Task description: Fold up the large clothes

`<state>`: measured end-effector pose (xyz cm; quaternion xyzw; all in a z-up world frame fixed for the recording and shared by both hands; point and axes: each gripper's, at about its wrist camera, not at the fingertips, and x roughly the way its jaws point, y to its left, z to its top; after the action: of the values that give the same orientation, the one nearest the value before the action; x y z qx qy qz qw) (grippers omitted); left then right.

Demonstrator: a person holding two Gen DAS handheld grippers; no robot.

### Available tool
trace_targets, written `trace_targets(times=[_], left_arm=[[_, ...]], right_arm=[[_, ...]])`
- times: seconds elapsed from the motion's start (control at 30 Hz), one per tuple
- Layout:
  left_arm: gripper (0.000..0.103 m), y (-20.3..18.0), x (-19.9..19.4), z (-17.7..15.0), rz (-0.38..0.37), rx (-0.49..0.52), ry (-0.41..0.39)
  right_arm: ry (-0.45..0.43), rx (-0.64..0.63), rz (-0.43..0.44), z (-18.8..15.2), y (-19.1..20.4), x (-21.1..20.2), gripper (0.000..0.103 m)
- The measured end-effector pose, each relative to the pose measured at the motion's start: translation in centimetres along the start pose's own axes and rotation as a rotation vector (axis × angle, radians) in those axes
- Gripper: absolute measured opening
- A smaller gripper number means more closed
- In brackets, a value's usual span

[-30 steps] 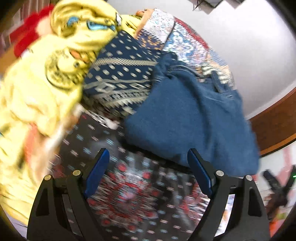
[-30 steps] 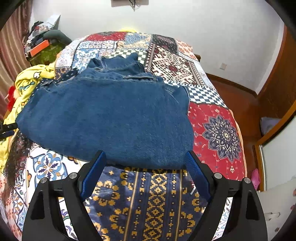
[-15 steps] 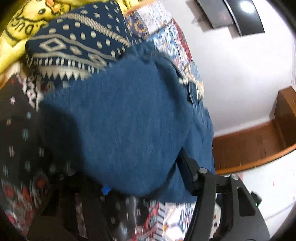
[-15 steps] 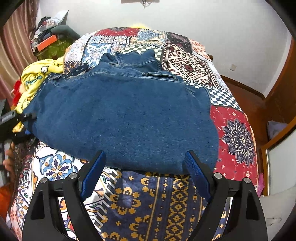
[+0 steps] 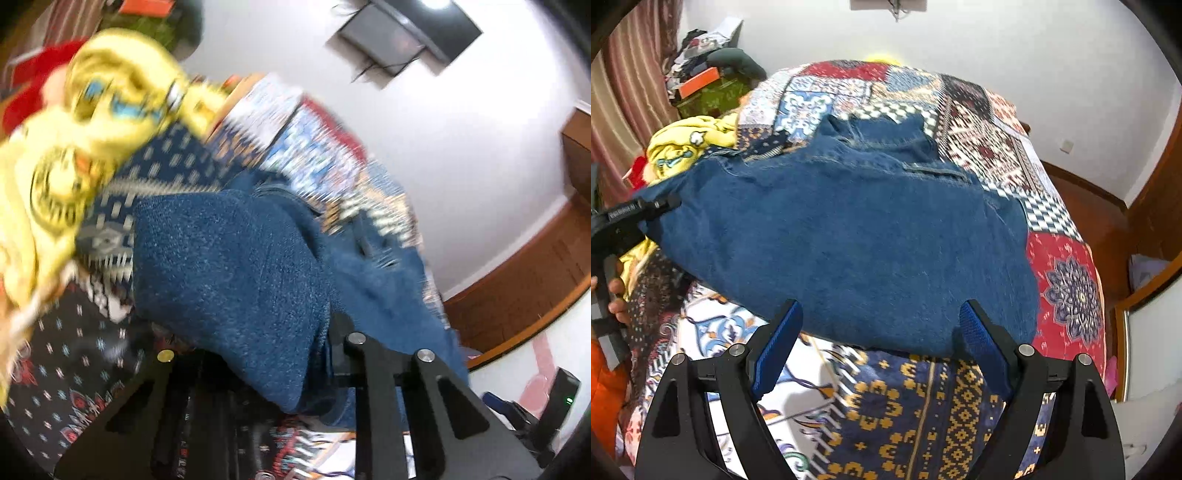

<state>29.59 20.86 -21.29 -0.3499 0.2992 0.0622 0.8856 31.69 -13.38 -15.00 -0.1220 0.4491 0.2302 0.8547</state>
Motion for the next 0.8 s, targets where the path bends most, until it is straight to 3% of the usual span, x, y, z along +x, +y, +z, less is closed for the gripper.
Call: trace_targets(times=[0.23, 0.37, 0.5, 0.6, 0.67, 0.8], left_arm=[[0.019, -3.0, -5.9, 2.2, -0.011, 0.172, -0.139], [0.019, -0.4, -5.3, 2.2, 0.031, 0.160, -0.093], [0.019, 4.2, -3.4, 0.8, 0.054, 0.065, 0.026], [0.021, 6.6, -2.8, 0.1, 0.004, -0.010, 0.061], [0.022, 7.5, -2.6, -0.1, -0.022, -0.041, 0.070], [0.043, 8.4, -2.0, -0.3, -0.025, -0.080, 0.084]], right_arm=[[-0.043, -0.068, 0.107, 3.3, 3.7, 0.2, 0.085], [0.003, -0.072, 0.216, 5.0, 6.5, 3.3, 0.085], [0.097, -0.093, 0.259, 5.5, 9.2, 7.5, 0.085], [0.161, -0.115, 0.260, 5.2, 10.4, 9.6, 0.085], [0.158, -0.131, 0.245, 4.9, 10.7, 10.2, 0.085], [0.153, -0.134, 0.252, 4.8, 10.5, 10.2, 0.087]])
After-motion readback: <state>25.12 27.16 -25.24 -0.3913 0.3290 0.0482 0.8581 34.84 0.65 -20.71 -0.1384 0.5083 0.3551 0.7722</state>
